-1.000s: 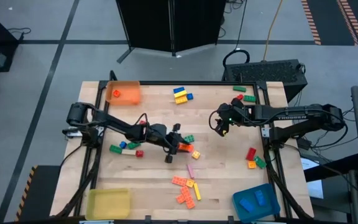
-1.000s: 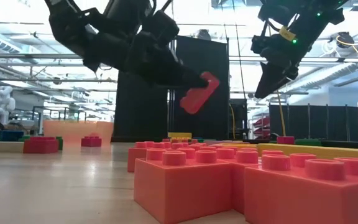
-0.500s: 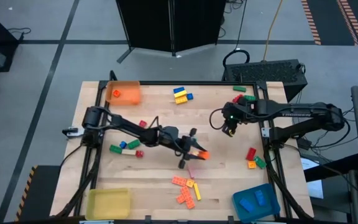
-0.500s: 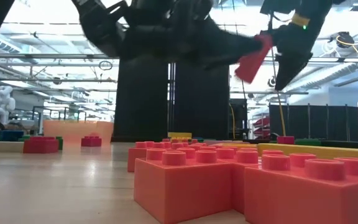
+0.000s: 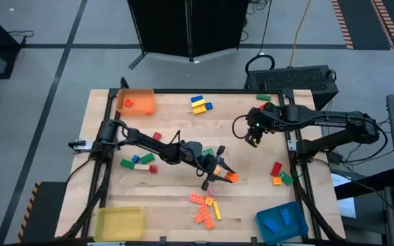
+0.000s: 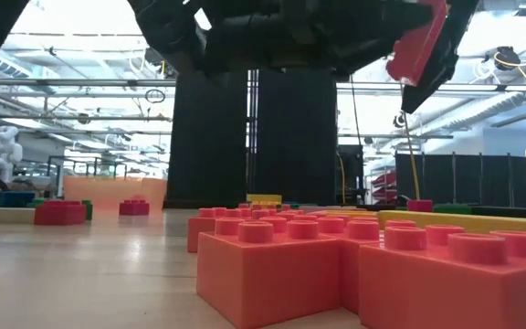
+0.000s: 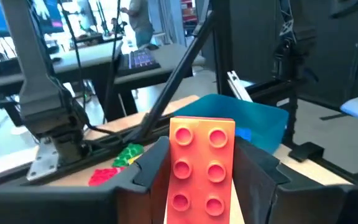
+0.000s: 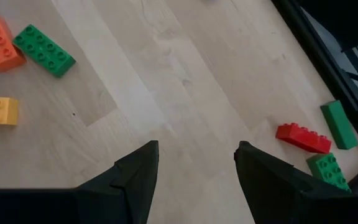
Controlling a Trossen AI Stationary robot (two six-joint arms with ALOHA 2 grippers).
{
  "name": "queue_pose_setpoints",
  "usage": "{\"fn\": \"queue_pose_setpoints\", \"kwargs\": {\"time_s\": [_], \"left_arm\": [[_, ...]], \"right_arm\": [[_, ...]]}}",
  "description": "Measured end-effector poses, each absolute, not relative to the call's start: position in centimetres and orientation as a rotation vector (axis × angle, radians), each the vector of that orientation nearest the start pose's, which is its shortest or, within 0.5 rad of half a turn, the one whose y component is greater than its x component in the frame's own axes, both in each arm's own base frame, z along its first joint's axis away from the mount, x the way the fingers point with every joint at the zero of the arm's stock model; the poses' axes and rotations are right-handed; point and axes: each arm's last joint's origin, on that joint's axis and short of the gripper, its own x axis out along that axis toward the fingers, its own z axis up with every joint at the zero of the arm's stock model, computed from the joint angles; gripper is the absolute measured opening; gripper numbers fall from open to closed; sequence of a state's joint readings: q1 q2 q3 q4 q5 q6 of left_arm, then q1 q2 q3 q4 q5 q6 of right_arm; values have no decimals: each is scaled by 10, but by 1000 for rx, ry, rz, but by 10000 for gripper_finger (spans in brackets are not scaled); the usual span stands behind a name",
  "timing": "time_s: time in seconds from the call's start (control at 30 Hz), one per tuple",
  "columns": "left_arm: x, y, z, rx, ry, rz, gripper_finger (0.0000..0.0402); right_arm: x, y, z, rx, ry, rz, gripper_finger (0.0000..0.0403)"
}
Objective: Sort blocks by size
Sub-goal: Put the orange 8 stud game piece into the blue bin
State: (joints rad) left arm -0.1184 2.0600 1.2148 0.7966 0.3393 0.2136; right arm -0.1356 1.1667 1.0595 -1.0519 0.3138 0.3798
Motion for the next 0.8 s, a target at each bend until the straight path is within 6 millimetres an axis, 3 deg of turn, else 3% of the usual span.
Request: {"fn": "queue_pose_setpoints", "kwargs": {"time_s": [0.3, 0.53, 0.8], "left_arm": [[452, -71, 179, 218, -117, -482, 139], [479, -91, 178, 224, -176, -583, 139], [507, -101, 190, 221, -256, -707, 139]], "right_arm": [[201, -36, 292, 229, 1070, -610, 205], [200, -36, 292, 228, 1083, -609, 205], [186, -34, 287, 238, 1230, -650, 205]]}}
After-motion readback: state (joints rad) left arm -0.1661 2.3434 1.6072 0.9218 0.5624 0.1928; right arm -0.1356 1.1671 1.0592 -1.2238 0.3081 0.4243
